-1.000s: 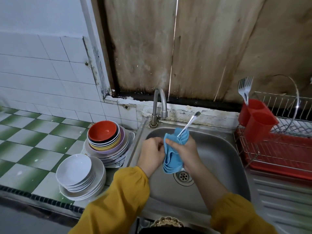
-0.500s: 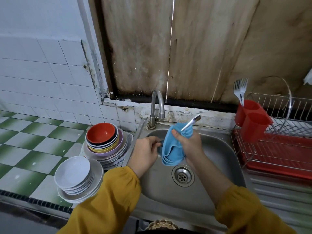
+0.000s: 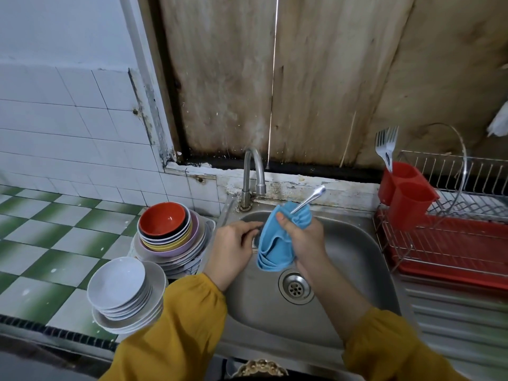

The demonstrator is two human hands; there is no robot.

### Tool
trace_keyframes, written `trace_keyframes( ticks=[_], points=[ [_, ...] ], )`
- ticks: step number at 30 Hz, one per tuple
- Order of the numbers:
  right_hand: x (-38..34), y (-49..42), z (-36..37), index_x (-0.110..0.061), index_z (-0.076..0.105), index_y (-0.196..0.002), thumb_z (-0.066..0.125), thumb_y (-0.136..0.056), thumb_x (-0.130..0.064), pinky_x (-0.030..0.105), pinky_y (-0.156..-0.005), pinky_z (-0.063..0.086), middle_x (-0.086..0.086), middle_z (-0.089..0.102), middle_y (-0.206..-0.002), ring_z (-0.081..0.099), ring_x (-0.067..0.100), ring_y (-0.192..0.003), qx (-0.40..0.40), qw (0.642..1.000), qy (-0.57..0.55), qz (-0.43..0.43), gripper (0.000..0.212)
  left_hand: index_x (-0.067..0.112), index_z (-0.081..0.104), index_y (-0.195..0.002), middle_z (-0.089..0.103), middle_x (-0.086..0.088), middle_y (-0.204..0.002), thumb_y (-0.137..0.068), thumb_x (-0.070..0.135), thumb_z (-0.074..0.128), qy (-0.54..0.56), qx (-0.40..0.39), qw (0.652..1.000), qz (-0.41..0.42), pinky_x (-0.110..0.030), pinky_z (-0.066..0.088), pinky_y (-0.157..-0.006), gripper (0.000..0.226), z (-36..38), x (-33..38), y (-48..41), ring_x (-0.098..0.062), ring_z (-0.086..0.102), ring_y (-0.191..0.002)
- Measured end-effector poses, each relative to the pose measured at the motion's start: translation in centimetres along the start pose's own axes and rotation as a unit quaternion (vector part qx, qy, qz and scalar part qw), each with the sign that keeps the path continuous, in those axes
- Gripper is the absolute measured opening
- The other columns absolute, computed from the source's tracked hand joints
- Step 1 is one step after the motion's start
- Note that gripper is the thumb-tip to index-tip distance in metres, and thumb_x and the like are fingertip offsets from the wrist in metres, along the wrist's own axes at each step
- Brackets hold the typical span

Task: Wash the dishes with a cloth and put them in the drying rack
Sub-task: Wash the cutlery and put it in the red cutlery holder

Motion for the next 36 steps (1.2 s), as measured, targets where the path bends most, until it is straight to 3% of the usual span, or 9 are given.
trace_keyframes(
  ticks=[3,13,19,22,25,28,30,34,36],
  points=[
    [-2.2,-1.5,-2.0,-0.016,0.060,-0.090,0.074,-0.083,-0.013,0.038,-0.070,0.057,0.004,0.069,-0.095,0.068,0.022,-0.086,0.051,0.998,-0.029,0.005,0.016,0.007,0.075,-0.104,0.075,-0.008,-0.098,-0.087,-0.002,0.067,-0.003,0.006,1.000,-0.006,0.001,0.039,-0.080,0.022,-1.3,-0.9,-0.3,-0.019,0.070,-0.086],
    [-2.5,-1.4,-2.5,-0.016,0.064,-0.089,0.077,-0.080,-0.007,0.033,-0.065,0.055,0.004,0.071,-0.091,0.068,0.020,-0.081,0.023,0.999,-0.033,-0.017,0.018,0.006,0.076,-0.102,0.075,-0.008,-0.096,-0.088,-0.004,0.064,-0.005,0.028,1.000,-0.010,-0.015,0.045,-0.082,0.021,-3.2,-1.7,-0.6,-0.018,0.068,-0.087],
    [-7.2,-2.7,-7.3,-0.023,0.058,-0.092,0.074,-0.084,-0.017,0.036,-0.075,0.057,-0.002,0.066,-0.098,0.065,0.015,-0.087,0.122,0.987,-0.089,-0.045,0.019,0.004,0.077,-0.094,0.075,-0.009,-0.091,-0.086,-0.010,0.062,-0.030,0.049,0.998,-0.001,-0.011,0.043,-0.078,0.022,-4.4,-2.7,-0.1,-0.014,0.065,-0.079],
    [-9.7,-2.3,-5.9,-0.025,0.064,-0.094,0.075,-0.082,-0.016,0.034,-0.075,0.055,-0.001,0.068,-0.098,0.066,0.018,-0.089,0.003,0.992,0.067,-0.107,0.019,0.006,0.077,-0.094,0.074,-0.008,-0.089,-0.083,-0.013,0.063,-0.060,0.024,0.998,0.026,-0.024,0.052,-0.078,0.026,-4.4,-2.4,-0.2,-0.019,0.068,-0.079],
    [-8.2,-0.9,-2.0,-0.024,0.066,-0.109,0.076,-0.080,-0.016,0.026,-0.071,0.054,-0.007,0.068,-0.101,0.064,0.014,-0.090,-0.157,0.937,0.289,-0.115,0.031,0.005,0.076,-0.092,0.072,-0.009,-0.083,-0.078,-0.020,0.060,-0.087,0.006,0.993,0.084,-0.033,0.057,-0.075,0.032,-3.8,-0.6,-1.0,-0.025,0.069,-0.075],
    [-5.8,-0.3,-0.9,-0.021,0.069,-0.101,0.078,-0.079,-0.013,0.025,-0.072,0.053,-0.010,0.067,-0.091,0.062,0.010,-0.086,-0.177,0.899,0.386,-0.102,0.025,0.002,0.075,-0.095,0.072,-0.009,-0.080,-0.075,-0.024,0.057,-0.069,0.030,0.992,0.106,-0.013,0.050,-0.079,0.037,-4.2,1.1,-2.0,-0.022,0.068,-0.073],
    [-5.0,-0.2,-1.3,-0.022,0.069,-0.090,0.079,-0.079,-0.012,0.030,-0.073,0.054,-0.003,0.069,-0.088,0.064,0.014,-0.084,-0.146,0.910,0.374,-0.099,0.017,0.005,0.074,-0.101,0.073,-0.009,-0.083,-0.085,-0.013,0.060,-0.004,0.062,0.997,0.048,0.000,0.042,-0.077,0.028,-4.8,0.8,-2.4,-0.015,0.065,-0.075],
    [-3.9,0.5,-2.1,-0.024,0.069,-0.085,0.076,-0.081,-0.002,0.026,-0.069,0.054,-0.002,0.071,-0.087,0.066,0.014,-0.082,-0.107,0.962,0.239,-0.082,0.023,0.019,0.061,-0.123,0.071,-0.021,-0.081,-0.089,0.021,0.071,0.183,0.123,0.963,-0.153,-0.030,0.052,-0.072,0.035,-4.8,-2.4,-2.5,-0.019,0.062,-0.069],
    [-2.5,0.7,-2.6,-0.016,0.071,-0.089,0.074,-0.081,0.001,0.025,-0.066,0.054,0.003,0.072,-0.089,0.068,0.020,-0.083,-0.074,0.984,0.156,-0.044,0.020,0.016,0.057,-0.125,0.072,-0.018,-0.084,-0.086,0.020,0.074,0.247,0.136,0.937,-0.207,-0.030,0.055,-0.075,0.043,-4.1,-3.0,-2.3,-0.011,0.067,-0.076]
  ],
)
Point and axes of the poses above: each hand's wrist, its own y-axis away from the middle knuckle, its own z-axis out of the palm, x = y × z, the point moved 9 cm from there along -y, towards the middle knuckle
